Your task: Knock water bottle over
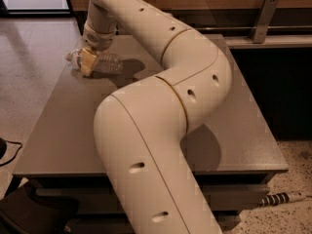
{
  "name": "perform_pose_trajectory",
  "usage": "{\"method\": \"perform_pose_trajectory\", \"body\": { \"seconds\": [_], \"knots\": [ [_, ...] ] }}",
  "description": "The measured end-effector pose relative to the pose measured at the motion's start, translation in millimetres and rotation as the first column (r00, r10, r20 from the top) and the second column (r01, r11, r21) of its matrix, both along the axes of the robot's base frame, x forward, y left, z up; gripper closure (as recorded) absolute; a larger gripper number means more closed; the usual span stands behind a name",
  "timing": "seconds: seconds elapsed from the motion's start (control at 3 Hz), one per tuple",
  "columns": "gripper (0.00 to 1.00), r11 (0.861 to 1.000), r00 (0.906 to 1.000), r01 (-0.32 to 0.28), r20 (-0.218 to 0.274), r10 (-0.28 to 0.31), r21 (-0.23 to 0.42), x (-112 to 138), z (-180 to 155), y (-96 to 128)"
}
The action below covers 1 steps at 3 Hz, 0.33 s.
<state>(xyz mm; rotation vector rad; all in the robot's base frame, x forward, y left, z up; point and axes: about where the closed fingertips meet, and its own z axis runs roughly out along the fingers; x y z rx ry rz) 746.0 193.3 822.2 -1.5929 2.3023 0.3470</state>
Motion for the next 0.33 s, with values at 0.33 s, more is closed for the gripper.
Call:
{"method": "perform_pose_trajectory", "body": {
  "seconds": [0.33],
  "knots": [
    [0.0, 1.0, 1.0, -0.001, -0.002, 0.001, -0.001, 0.0, -1.7, 0.6]
  ]
}}
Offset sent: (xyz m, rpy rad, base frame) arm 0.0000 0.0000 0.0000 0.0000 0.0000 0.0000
